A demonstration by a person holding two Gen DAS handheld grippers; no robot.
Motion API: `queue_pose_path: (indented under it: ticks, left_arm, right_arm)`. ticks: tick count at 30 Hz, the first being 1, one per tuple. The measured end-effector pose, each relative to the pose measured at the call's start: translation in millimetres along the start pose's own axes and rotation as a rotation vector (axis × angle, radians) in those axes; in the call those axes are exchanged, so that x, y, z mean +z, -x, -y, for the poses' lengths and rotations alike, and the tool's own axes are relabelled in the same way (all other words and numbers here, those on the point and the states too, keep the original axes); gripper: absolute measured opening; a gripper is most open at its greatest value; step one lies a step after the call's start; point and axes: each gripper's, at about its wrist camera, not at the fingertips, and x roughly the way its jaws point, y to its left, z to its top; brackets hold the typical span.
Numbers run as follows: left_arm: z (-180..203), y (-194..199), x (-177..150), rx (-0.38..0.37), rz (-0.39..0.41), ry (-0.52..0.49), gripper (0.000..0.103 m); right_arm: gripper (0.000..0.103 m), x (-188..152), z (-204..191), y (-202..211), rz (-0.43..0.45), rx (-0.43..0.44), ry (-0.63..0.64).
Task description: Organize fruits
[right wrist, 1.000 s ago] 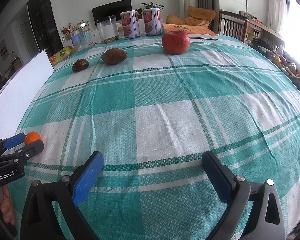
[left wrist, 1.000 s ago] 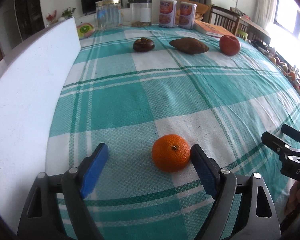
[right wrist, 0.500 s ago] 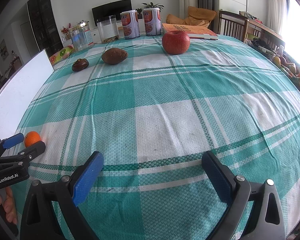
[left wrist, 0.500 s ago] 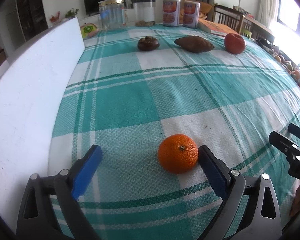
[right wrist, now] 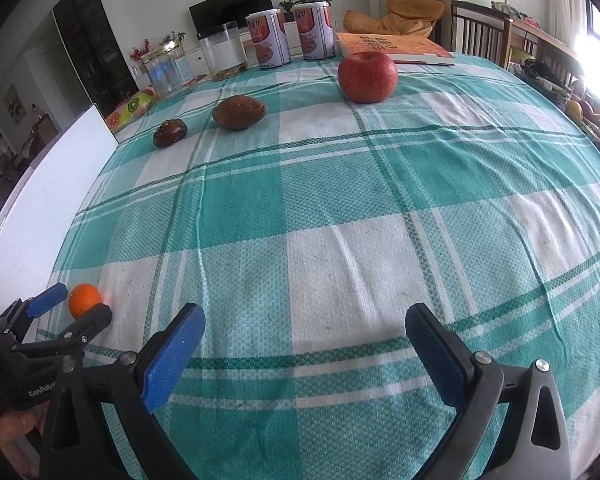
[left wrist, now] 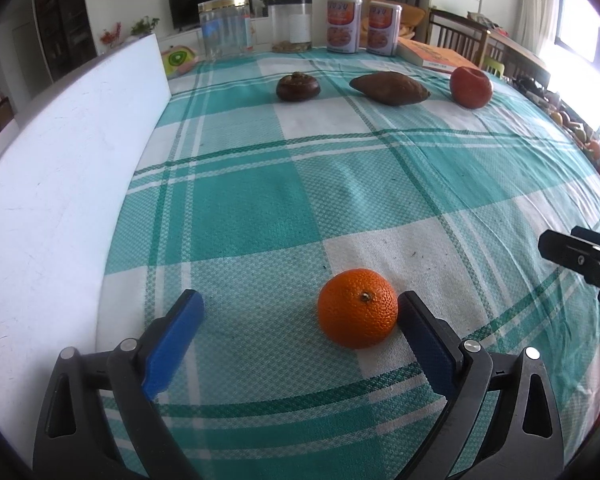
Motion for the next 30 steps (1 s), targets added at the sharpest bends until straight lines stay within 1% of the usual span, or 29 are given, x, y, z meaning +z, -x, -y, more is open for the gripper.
queue_pose_path:
  ticks: [2,5,6,7,9,11,13,14,15,16,17,19,21,23,25,26,29,30]
  left_arm:
    - [0,0,0,0.0,0.0,0.0,0.099]
    - [0,0,0,0.0,0.0,0.0,0.098]
    - [0,0,0,0.0,0.0,0.0,0.099]
    - [0,0,0,0.0,0.0,0.0,0.099]
    - [0,0,0,0.0,0.0,0.0,0.099]
    - [0,0,0,0.0,0.0,0.0,0.099]
    - [0,0,0,0.0,0.0,0.0,0.099]
    - [0,0,-1,0.0,0.0,0.0,0.099]
    - [0,0,-1,0.0,0.0,0.0,0.099]
    - [0,0,-1,0.0,0.0,0.0,0.099]
    - [0,0,-1,0.0,0.0,0.0,0.099]
    - [0,0,-1,0.0,0.0,0.001,0.099]
    - [-3,0,-1,-0.015,0.001,0.008,0.098]
    - [-10,3,-1,-0.064,0.009,0.029,0.098]
    - [-21,8,-2,-0.139,0.017,0.078,0.096]
    - [-22,10,-2,-0.148,0.023,0.085,0.096]
    - [-12,10,3,-0.103,0.026,0.014,0.094]
    - [-8,10,4,-0.104,0.023,-0.005,0.078]
  right_arm:
    - [0.1,38,-12,-7,0.02,-0.022,0.077]
    - [0.1,100,-30,-32,0.019,0.021,0.163]
    - [0.098,117,-35,-43,0.004,0.03,0.187]
    - [0.091,134,-41,-57,-0.016,0.032,0.208]
    - [0.083,159,-51,-83,-0.07,0.033,0.233]
    - [0.082,176,-60,-107,-0.118,0.035,0.261]
    - [0.082,184,-72,-125,-0.157,0.027,0.313]
    - [0.08,185,-77,-132,-0.181,0.033,0.332]
    - [0.06,186,-80,-138,-0.205,0.033,0.341]
    - [0.05,186,-81,-141,-0.221,0.02,0.336]
    - [0.05,185,-79,-140,-0.223,0.023,0.313]
    - [0.049,179,-70,-134,-0.251,0.06,0.251]
    - [0.049,165,-56,-119,-0.272,0.097,0.183]
    - [0.044,142,-39,-94,-0.283,0.165,0.11]
    - [0.043,116,-21,-68,-0.284,0.223,0.042]
    - [0.043,102,-12,-57,-0.283,0.242,0.015]
    - [0.043,64,9,-36,-0.296,0.23,-0.046]
    - [0.043,54,14,-32,-0.302,0.239,-0.062]
